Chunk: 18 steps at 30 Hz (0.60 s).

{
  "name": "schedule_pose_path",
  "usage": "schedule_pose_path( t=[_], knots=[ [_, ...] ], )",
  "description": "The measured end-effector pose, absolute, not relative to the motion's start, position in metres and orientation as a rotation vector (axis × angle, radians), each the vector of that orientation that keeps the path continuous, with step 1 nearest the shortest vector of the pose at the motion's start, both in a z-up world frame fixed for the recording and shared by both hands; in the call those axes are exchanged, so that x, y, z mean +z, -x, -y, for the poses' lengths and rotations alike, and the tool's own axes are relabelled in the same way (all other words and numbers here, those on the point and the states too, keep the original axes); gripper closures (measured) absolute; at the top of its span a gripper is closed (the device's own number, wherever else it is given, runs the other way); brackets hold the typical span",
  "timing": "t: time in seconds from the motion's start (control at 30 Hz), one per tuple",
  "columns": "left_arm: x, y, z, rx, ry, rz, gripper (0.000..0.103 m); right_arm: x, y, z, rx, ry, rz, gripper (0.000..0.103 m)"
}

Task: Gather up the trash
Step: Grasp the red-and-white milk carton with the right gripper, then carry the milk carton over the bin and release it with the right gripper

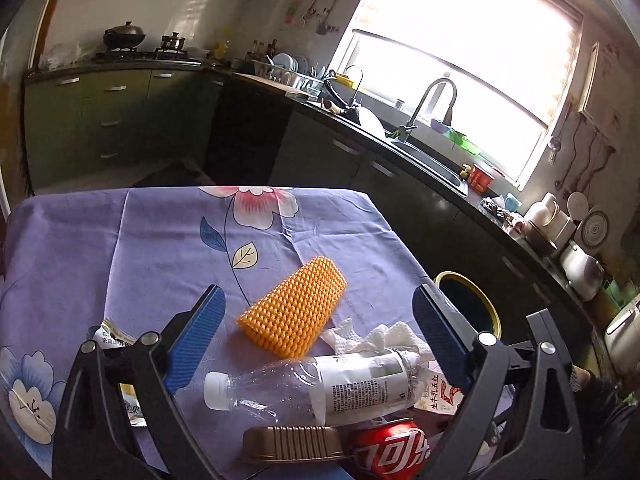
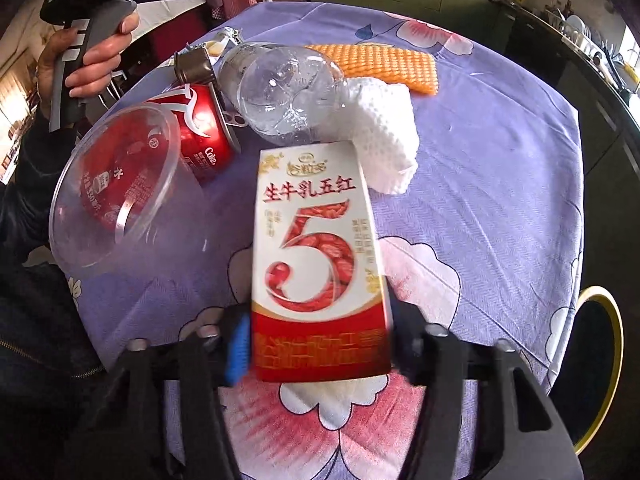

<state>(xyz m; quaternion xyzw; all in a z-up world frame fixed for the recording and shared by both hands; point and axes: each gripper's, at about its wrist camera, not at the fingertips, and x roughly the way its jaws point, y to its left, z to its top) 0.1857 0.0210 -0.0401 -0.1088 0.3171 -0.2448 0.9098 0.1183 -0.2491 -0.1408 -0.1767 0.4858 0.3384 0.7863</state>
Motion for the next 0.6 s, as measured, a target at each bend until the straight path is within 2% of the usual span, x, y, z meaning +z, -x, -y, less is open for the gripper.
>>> schedule_pose_path(
  t=[0.6],
  knots=[
    [-0.047, -0.187, -0.017, -0.505, 0.206, -0.669, 0.012, -0.113, -0.105, 0.300, 0.630, 0.216, -0.997, 0.051]
  ],
)
